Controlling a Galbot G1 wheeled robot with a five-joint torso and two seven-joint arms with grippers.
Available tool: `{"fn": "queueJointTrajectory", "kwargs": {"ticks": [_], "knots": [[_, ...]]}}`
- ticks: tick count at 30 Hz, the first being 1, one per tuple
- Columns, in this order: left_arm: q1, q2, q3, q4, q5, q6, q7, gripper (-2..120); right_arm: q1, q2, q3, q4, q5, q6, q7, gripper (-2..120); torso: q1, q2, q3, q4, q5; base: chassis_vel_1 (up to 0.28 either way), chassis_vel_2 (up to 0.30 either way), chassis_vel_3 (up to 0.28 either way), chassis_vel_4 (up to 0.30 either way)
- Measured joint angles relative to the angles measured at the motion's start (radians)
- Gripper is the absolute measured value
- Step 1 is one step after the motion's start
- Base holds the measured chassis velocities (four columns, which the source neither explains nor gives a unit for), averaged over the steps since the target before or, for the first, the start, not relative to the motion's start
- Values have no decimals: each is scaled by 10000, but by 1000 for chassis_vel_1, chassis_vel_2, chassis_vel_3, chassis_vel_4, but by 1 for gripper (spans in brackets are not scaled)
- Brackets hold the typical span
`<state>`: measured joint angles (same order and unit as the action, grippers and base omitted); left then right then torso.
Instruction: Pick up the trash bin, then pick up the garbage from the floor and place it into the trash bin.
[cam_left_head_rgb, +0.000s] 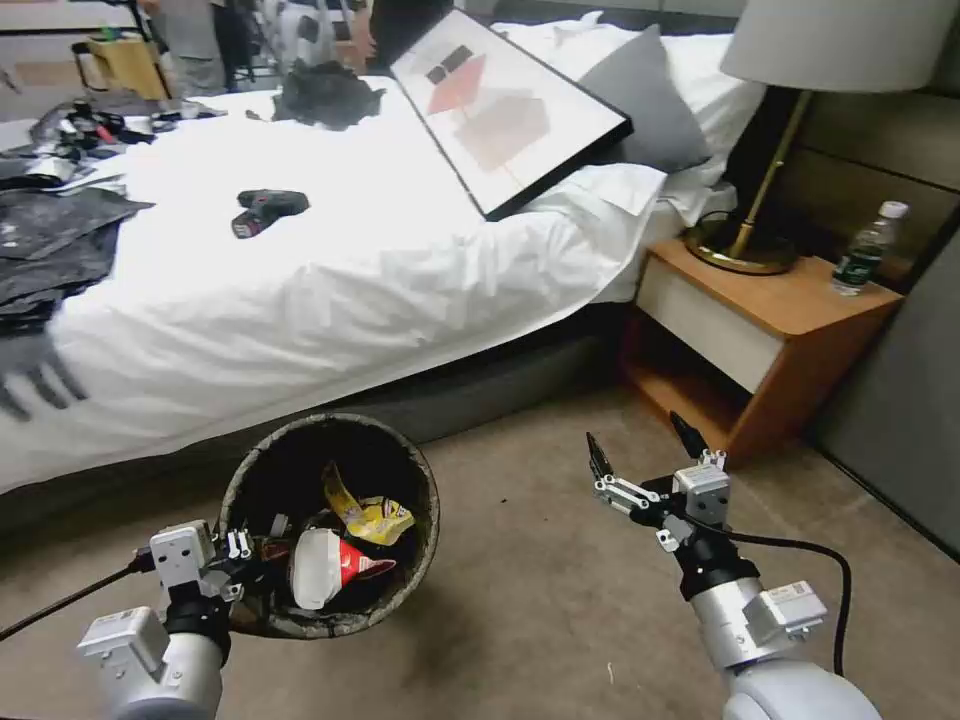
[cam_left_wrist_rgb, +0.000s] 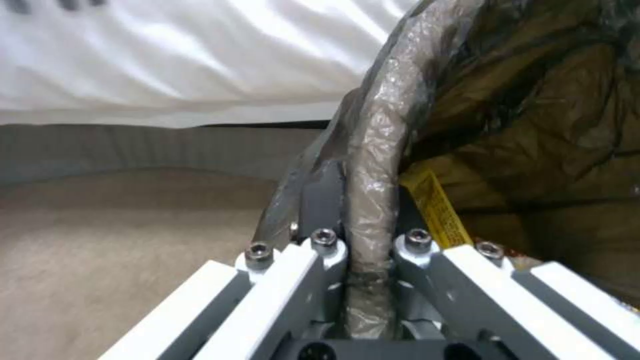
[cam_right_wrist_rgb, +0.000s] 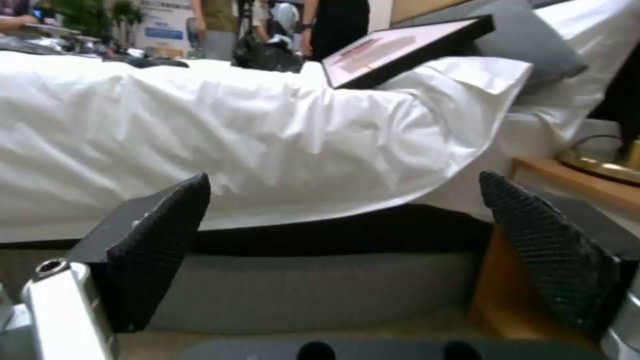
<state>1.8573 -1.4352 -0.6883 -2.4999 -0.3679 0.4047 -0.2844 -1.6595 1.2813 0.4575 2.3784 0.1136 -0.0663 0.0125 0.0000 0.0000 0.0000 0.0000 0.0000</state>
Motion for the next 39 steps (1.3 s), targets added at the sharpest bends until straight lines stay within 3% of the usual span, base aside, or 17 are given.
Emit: {"fn": "queueJointTrajectory", "kwargs": {"ticks": [39], "knots": [[-28,-116,15,0,21,-17,-37,3,342,-332,22,-186,509,-402,258,100,1,0,1,0,0,95,100,101,98]]}}
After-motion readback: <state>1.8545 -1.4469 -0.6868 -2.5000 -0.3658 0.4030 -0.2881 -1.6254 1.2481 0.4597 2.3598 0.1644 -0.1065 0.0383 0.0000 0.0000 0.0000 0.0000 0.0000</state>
